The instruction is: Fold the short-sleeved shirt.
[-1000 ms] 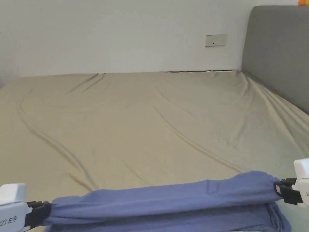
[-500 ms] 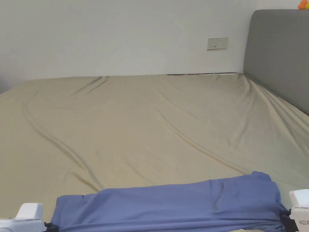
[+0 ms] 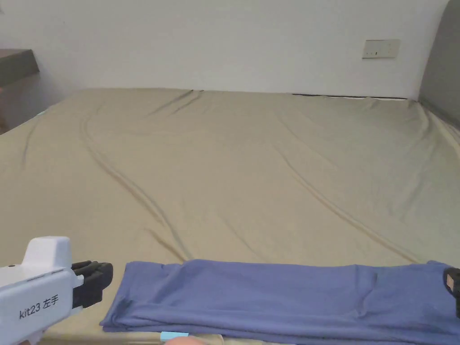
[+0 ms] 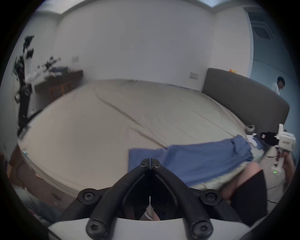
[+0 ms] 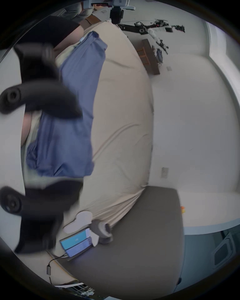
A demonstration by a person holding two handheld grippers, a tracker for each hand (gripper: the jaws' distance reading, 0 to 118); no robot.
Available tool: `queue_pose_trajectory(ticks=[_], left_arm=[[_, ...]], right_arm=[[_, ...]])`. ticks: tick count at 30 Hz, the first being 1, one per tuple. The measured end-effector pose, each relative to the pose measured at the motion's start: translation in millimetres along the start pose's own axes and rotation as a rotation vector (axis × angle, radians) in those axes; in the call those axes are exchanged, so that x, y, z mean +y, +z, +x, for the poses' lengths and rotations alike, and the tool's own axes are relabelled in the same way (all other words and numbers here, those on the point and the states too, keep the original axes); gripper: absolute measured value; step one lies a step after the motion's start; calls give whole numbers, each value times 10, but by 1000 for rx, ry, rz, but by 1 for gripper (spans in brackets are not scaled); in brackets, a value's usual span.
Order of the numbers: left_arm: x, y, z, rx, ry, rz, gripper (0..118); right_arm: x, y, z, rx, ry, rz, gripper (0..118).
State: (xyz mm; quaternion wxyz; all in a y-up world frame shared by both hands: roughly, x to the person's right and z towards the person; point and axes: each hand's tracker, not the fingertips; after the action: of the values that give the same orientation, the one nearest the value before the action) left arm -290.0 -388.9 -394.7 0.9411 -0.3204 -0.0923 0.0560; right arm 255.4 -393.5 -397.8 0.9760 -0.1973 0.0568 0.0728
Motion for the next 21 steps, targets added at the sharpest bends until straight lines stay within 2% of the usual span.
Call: queue_pose_trajectory(ticks=[1,2,4,7,9,10,11,13,14,15,16,21], left_arm=[[-24,-42,-60,-34,23,-21,0],[-58,-89,-130,-33,51,-26,0],[-58,-190,-278,-29,85,-51,0],[0,-396,-658,-78,207,-55,0],[61,-598,-940,-234,300,-149,2],[78,-700,-1076,-319,346,-213,15],[62,-795,-1197,-385,385,-259,22],[19,-901,-1276,-411,366,-231,41],[-21,-987,-1331,-417,387,-222,82],[-48,-1080,-1395,-468,446,-248,106],[-56,-1145,-1428,-513,490,-277,118],[-215,-1572,-1488,-528,608,-327,118]], right_arm=[[-29,-52,-65,99,-32,-64,0],[-62,-91,-154,146,-52,-111,0],[-52,-96,-296,132,-17,-95,0],[-81,-107,-423,152,8,-102,0],[-44,-105,-453,159,7,-109,0],[-48,-116,-459,163,1,-116,0],[-57,-131,-462,170,-10,-126,0],[-35,-144,-443,192,-13,-143,0],[-50,-153,-458,189,-13,-143,0],[-63,-166,-470,186,-12,-149,0],[-73,-180,-479,183,-12,-155,0],[-26,-250,-477,173,-34,-191,0]])
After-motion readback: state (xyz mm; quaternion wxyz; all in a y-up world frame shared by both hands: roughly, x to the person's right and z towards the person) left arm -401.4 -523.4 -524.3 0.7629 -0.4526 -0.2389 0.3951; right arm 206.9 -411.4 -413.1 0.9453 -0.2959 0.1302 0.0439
